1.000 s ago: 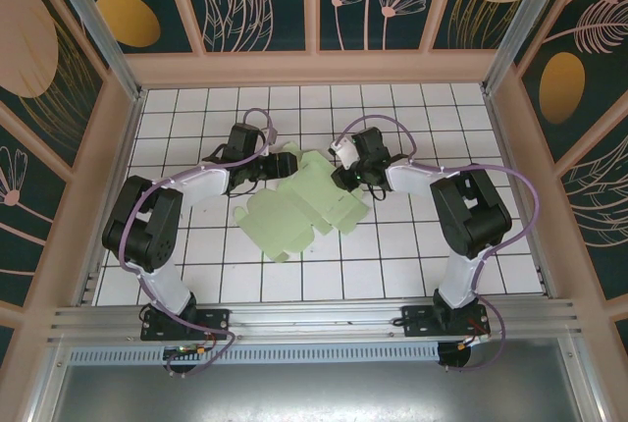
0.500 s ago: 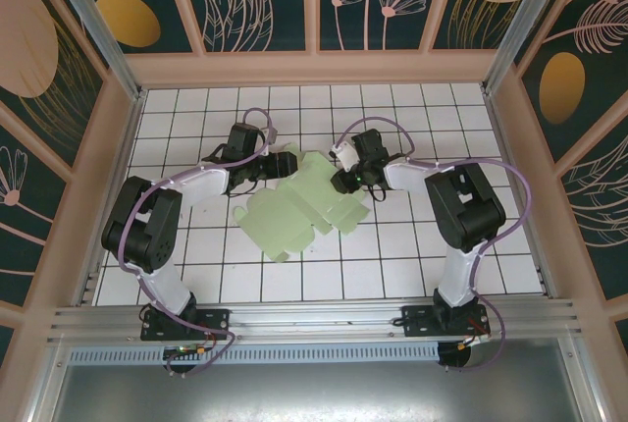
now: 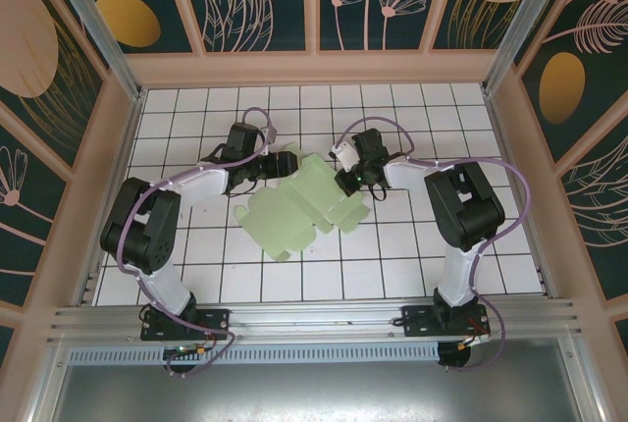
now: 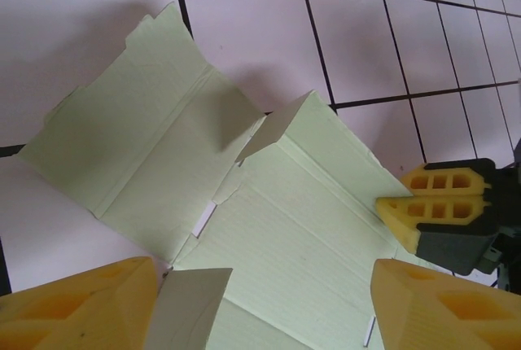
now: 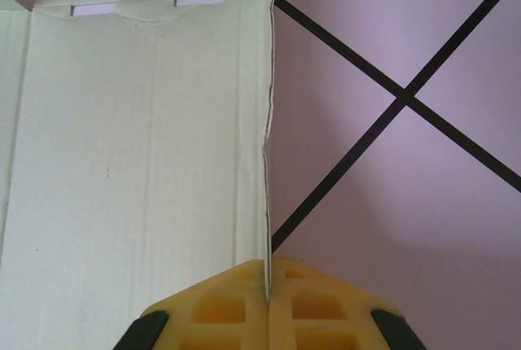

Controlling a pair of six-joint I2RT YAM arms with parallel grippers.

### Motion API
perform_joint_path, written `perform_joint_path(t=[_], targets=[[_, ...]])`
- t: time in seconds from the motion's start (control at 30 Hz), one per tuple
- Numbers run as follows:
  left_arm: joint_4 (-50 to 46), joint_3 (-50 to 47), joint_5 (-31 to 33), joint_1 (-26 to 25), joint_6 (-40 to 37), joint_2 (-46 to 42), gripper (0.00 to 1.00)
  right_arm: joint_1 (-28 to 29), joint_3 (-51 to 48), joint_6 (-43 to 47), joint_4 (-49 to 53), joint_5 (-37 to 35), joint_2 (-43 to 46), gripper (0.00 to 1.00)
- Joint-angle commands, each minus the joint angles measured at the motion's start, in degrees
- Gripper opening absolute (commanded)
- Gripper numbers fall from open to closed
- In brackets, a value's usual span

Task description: Fold the paper box

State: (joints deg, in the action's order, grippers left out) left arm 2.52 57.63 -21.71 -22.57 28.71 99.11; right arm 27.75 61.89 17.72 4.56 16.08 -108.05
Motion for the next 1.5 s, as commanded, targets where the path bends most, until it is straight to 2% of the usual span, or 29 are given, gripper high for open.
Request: perform_joint_path(t=[0.0, 0.17, 0.27, 0.47, 0.6, 0.77, 0.9, 1.13, 1.27, 1.47], targets=[[1.5, -1.1, 2.1, 0.1, -0.2, -4.4, 0.76, 0.5, 1.1, 1.8, 1.0, -3.5, 2.9, 0.0], [1.9, -1.6, 8.4, 1.0, -0.1, -8.9, 0.87, 2.1, -0.4, 3.4, -0.8, -8.8, 5.8, 0.0], [2.1, -3.4, 10.0, 2.5, 0.5, -10.7, 0.99, 2.8, -1.2, 4.3, -2.0, -11.2, 7.6, 0.0], [5.8, -6.4, 6.8, 7.9, 4.2, -12.8, 0.99, 6.2, -3.6, 8.9, -5.1, -19.3, 10.8, 0.0], [4.5, -5.1, 9.7, 10.1, 5.6, -11.3, 0.99, 8.1, -5.3, 11.4, -7.6, -21.6, 12.9, 0.0], [5.0, -2.5, 10.9, 12.7, 4.0, -7.0, 0.99, 8.7, -7.4, 12.0, -9.8, -17.9, 15.7, 0.0], [3.7, 1.5, 12.8, 13.3, 0.3, -2.1, 0.87, 9.2, -8.9, 13.2, -11.2, -17.2, 17.0, 0.0], [0.8, 7.5, 5.3, 13.3, -5.0, 6.9, 0.79, 9.2, -9.5, 14.2, -11.5, -15.0, 18.1, 0.0], [-3.0, 11.1, -5.4, 13.3, -10.2, 11.7, 0.8, 8.6, -9.5, 13.3, -11.8, -12.4, 18.6, 0.0], [-5.4, 11.0, -15.1, 13.3, -17.7, 10.8, 0.77, 7.9, -8.9, 12.5, -11.4, -10.4, 18.8, 0.0]])
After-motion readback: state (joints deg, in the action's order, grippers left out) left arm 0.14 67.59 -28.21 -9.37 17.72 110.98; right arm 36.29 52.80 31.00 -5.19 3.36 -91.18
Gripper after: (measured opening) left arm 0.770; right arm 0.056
